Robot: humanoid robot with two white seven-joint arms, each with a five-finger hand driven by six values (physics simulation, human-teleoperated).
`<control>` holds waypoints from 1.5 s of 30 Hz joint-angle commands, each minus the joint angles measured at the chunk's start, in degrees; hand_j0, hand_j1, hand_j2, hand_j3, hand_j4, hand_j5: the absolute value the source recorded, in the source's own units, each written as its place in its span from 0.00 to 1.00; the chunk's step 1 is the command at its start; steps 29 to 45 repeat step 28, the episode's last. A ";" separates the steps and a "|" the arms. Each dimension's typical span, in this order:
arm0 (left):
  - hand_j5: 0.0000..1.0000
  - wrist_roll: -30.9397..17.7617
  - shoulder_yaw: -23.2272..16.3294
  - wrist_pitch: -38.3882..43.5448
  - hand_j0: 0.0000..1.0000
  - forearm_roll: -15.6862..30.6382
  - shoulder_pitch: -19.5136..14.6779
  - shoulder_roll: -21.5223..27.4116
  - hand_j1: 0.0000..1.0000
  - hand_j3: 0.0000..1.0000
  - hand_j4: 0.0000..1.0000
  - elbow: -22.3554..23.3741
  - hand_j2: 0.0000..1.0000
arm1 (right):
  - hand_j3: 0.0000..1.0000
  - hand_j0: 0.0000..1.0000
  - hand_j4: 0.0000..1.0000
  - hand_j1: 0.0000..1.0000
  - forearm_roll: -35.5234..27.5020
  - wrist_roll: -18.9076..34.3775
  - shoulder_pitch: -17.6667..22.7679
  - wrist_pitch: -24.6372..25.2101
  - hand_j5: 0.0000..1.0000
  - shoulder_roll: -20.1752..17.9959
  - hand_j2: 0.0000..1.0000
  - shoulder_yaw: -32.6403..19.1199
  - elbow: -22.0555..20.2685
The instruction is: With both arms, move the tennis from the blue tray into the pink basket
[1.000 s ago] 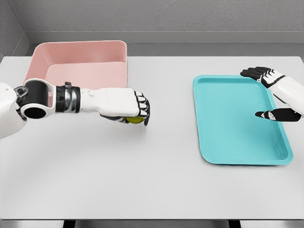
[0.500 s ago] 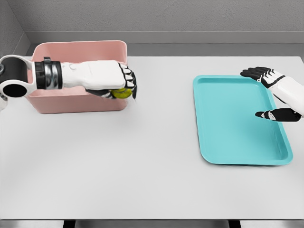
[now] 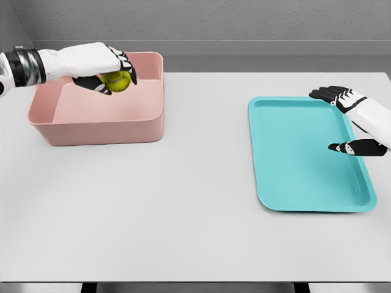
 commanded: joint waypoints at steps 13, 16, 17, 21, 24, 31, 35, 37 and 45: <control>1.00 0.62 2.44 0.14 1.00 1.45 0.88 0.67 1.00 1.00 1.00 1.28 1.00 | 1.00 1.00 1.00 1.00 -0.44 -0.03 0.09 0.17 1.00 -0.04 1.00 -0.01 0.02; 1.00 0.62 2.53 0.14 1.00 1.53 1.93 3.04 1.00 1.00 1.00 0.40 1.00 | 1.00 1.00 1.00 1.00 -0.44 -0.03 0.09 0.17 1.00 -0.13 1.00 -0.01 0.01; 1.00 0.62 2.53 0.14 1.00 1.53 2.28 3.92 1.00 1.00 1.00 -0.30 1.00 | 1.00 1.00 1.00 1.00 -0.44 -0.03 0.09 0.17 1.00 -0.13 1.00 -0.09 0.01; 1.00 0.62 2.61 0.14 1.00 1.97 3.87 7.52 1.00 1.00 1.00 -0.48 1.00 | 1.00 1.00 1.00 1.00 -0.44 -0.03 0.35 0.17 1.00 -0.13 1.00 -0.71 0.01; 1.00 0.62 2.61 0.14 1.00 6.27 6.77 11.04 1.00 1.00 1.00 -2.23 1.00 | 1.00 1.00 1.00 1.00 -0.44 -0.03 0.35 0.17 1.00 -0.13 1.00 -0.71 0.01; 1.00 0.62 2.61 0.14 1.00 7.42 8.53 14.38 1.00 1.00 1.00 -5.13 1.00 | 1.00 1.00 1.00 1.00 -0.44 -0.03 0.35 0.17 1.00 -0.13 1.00 -0.71 0.01; 1.00 0.62 2.61 0.14 1.00 7.42 8.53 14.38 1.00 1.00 1.00 -5.13 1.00 | 1.00 1.00 1.00 1.00 -0.44 -0.03 0.35 0.17 1.00 -0.13 1.00 -0.71 0.01; 1.00 0.62 2.61 0.14 1.00 7.42 8.53 14.38 1.00 1.00 1.00 -5.13 1.00 | 1.00 1.00 1.00 1.00 -0.44 -0.03 0.35 0.17 1.00 -0.13 1.00 -0.71 0.01; 1.00 0.62 2.61 0.14 1.00 7.42 8.53 14.38 1.00 1.00 1.00 -5.13 1.00 | 1.00 1.00 1.00 1.00 -0.44 -0.03 0.35 0.17 1.00 -0.13 1.00 -0.71 0.01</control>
